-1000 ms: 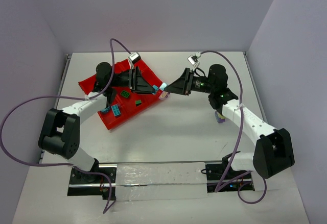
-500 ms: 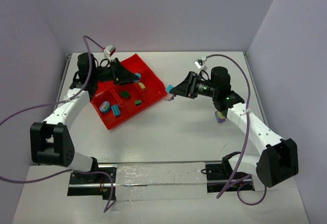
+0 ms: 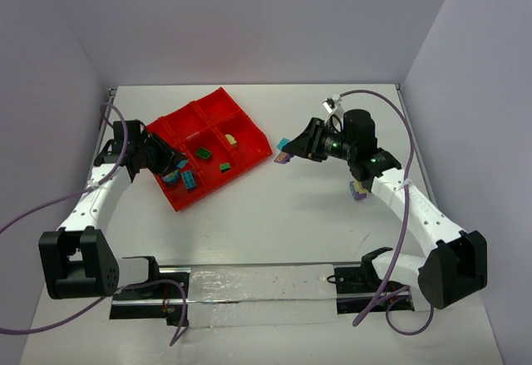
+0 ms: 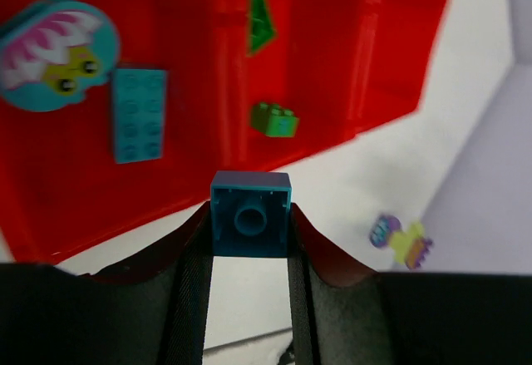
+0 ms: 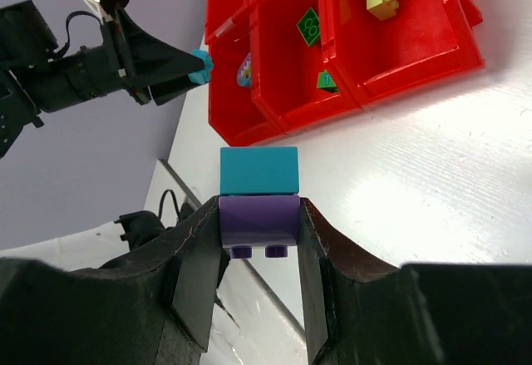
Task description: Sort the legos into containers by color
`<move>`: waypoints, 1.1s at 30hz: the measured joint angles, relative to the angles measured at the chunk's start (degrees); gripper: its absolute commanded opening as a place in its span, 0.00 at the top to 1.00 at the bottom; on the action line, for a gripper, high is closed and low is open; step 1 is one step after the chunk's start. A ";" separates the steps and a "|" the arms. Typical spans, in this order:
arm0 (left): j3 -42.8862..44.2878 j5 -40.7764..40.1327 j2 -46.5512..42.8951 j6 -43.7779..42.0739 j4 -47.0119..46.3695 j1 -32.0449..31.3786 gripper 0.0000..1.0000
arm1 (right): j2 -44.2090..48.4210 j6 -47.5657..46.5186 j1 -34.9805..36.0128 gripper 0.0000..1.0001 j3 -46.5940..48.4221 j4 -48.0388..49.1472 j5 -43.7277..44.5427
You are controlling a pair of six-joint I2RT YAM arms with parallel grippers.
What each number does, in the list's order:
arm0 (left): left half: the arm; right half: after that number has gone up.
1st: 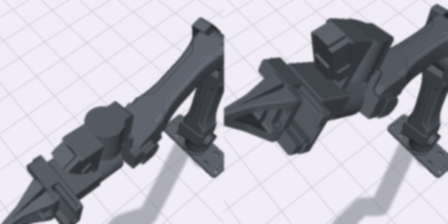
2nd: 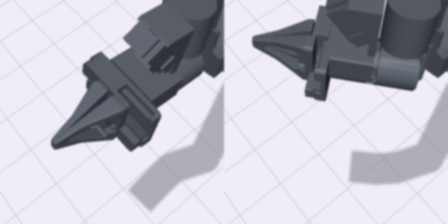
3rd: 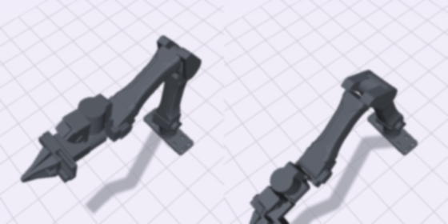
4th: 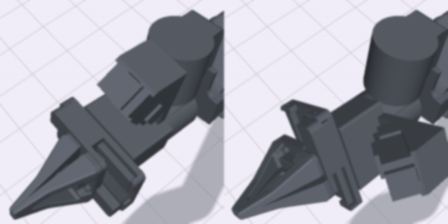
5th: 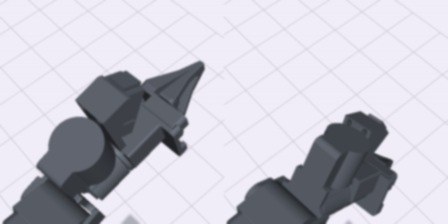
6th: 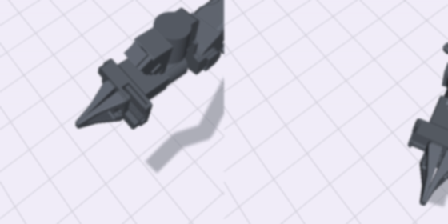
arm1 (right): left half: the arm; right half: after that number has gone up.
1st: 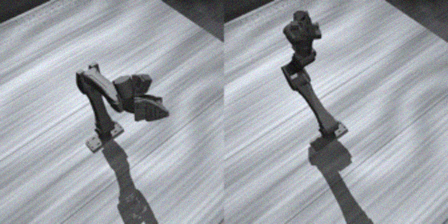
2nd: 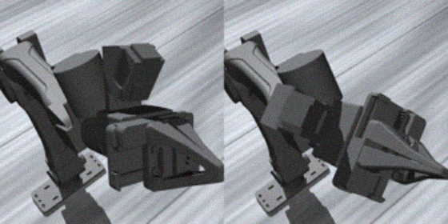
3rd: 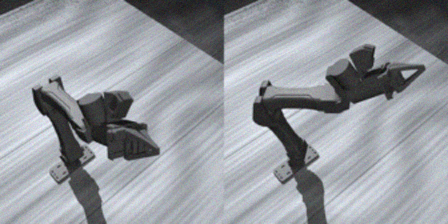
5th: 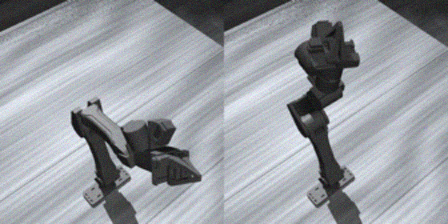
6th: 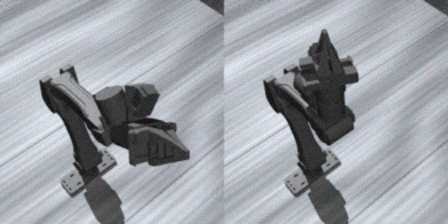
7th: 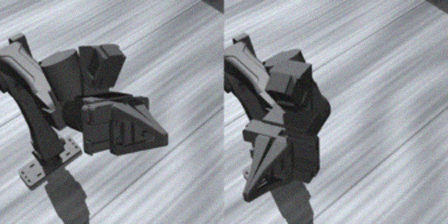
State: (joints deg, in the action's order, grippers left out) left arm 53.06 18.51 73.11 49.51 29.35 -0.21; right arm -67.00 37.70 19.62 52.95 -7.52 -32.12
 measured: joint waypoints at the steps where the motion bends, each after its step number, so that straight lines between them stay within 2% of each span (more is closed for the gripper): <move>1: 0.00 -1.88 0.22 0.02 1.11 0.00 0.95 | 0.00 -0.08 0.00 1.00 0.00 -0.14 0.05; 4: 0.08 -4.56 2.53 -0.12 2.25 -0.02 0.75 | 0.00 -0.07 0.00 1.00 0.00 -0.04 -0.01; 6: 0.08 -5.77 4.65 -0.15 2.56 -0.02 0.56 | 0.00 -0.06 0.00 1.00 0.00 -0.01 -0.09; 7: 0.08 -6.36 5.45 -0.19 2.84 -0.02 0.42 | 0.00 -0.05 0.00 1.00 0.00 -0.01 -0.10; 9: 0.08 -7.19 6.22 -0.22 3.36 -0.02 0.30 | 0.00 -0.05 0.00 1.00 0.00 0.01 -0.13; 14: 0.93 -7.92 6.26 -0.64 4.33 -0.02 0.20 | 0.00 -0.10 0.00 1.00 0.00 -0.01 -0.22; 21: 9.23 -4.32 6.06 -4.64 5.18 -2.60 0.19 | 0.00 -0.96 0.00 1.00 0.00 0.01 -2.29; 26: 13.22 4.31 5.03 -9.07 0.52 -9.05 0.18 | 0.00 -1.41 0.00 1.00 0.03 0.23 -3.79; 29: 15.60 5.33 5.62 -11.97 -0.92 -16.33 0.02 | 0.00 -1.40 0.00 1.00 0.04 0.24 -4.27; 33: 15.80 6.16 5.67 -13.74 -3.64 -22.18 0.01 | 0.00 -1.42 0.00 1.00 0.10 0.21 -4.53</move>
State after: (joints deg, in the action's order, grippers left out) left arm 68.87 24.67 78.78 35.77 25.71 -22.40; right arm -67.00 36.28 19.62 53.04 -7.31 -36.65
